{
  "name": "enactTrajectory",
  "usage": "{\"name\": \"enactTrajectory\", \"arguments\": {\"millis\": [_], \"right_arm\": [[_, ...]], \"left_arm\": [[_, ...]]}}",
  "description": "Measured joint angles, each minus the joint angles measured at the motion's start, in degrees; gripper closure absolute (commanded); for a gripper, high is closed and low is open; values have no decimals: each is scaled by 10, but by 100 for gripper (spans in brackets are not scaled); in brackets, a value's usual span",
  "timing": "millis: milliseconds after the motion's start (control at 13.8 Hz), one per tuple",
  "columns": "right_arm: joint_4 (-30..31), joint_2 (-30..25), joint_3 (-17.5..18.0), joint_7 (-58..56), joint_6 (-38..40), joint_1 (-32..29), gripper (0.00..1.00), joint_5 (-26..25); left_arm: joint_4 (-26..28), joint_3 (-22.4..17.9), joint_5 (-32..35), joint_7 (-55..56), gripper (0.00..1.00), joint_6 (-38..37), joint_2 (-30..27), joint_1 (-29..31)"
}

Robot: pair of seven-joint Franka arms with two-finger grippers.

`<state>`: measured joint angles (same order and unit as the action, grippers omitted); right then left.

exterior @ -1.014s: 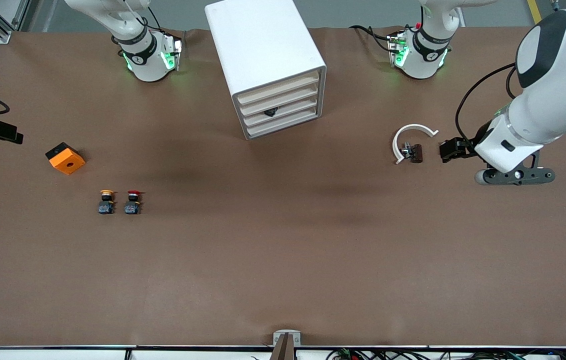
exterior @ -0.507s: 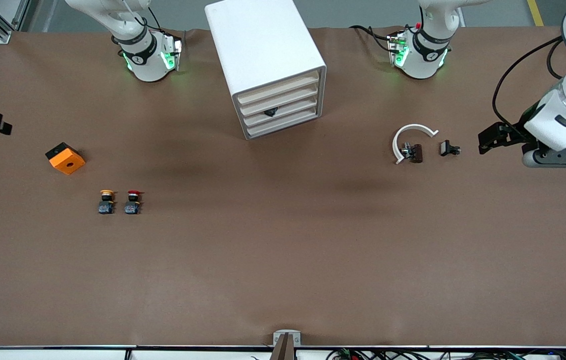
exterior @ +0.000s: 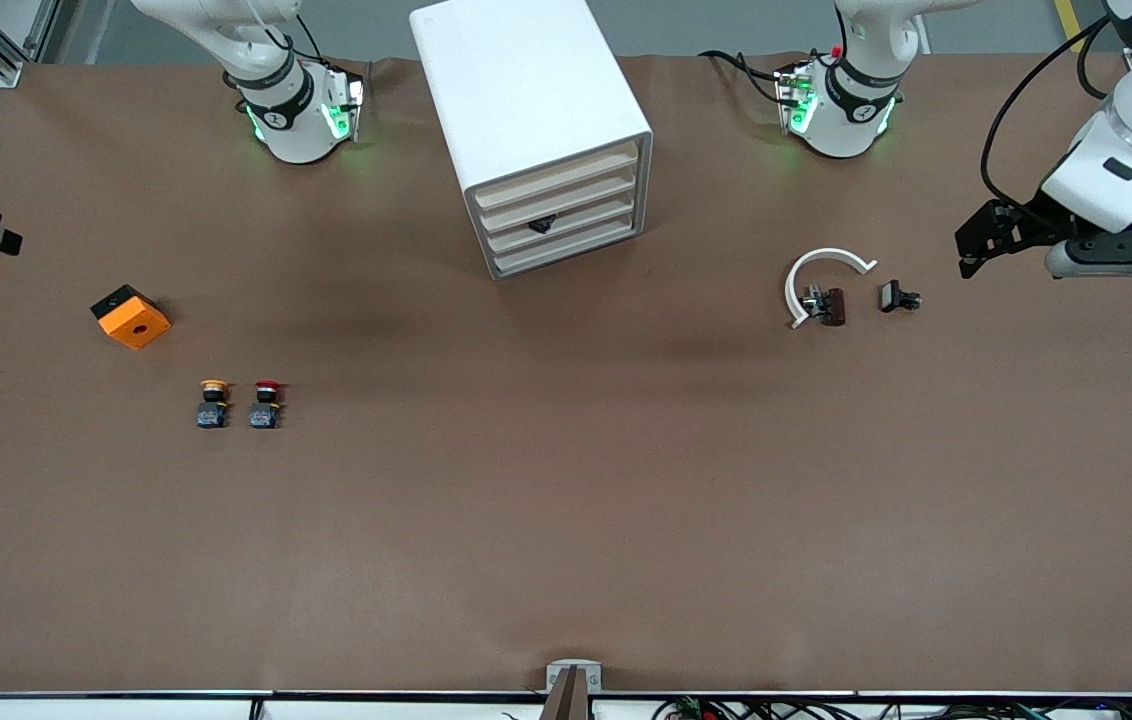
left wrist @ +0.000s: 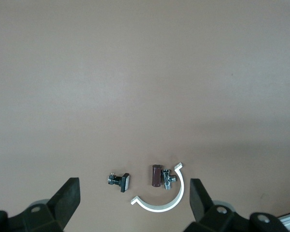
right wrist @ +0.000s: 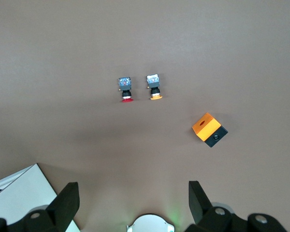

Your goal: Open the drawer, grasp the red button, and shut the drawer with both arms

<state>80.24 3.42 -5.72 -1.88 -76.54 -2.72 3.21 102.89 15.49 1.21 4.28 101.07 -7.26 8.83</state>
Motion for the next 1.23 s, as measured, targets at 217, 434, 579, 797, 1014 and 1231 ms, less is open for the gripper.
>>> {"name": "enactTrajectory", "arguments": {"millis": [217, 434, 579, 797, 1014, 1231], "right_arm": [[62, -60, 2, 0, -27, 11, 0, -9], [85, -96, 2, 2, -30, 16, 0, -12], [93, -100, 2, 5, -36, 18, 0, -13], [97, -100, 2, 5, -42, 23, 0, -29], [97, -100, 3, 5, -45, 31, 0, -41], [97, -100, 3, 6, -48, 31, 0, -41]], "left_arm": [[-10, -1, 0, 0, 0, 0, 2, 6], [-40, -1, 0, 0, 0, -17, 13, 6], [-61, -4, 0, 0, 0, -32, 24, -6], [-68, -56, 0, 0, 0, -37, 34, -69], [-68, -75, 0, 0, 0, -42, 37, -92], [-70, -80, 0, 1, 0, -62, 37, -97]]}}
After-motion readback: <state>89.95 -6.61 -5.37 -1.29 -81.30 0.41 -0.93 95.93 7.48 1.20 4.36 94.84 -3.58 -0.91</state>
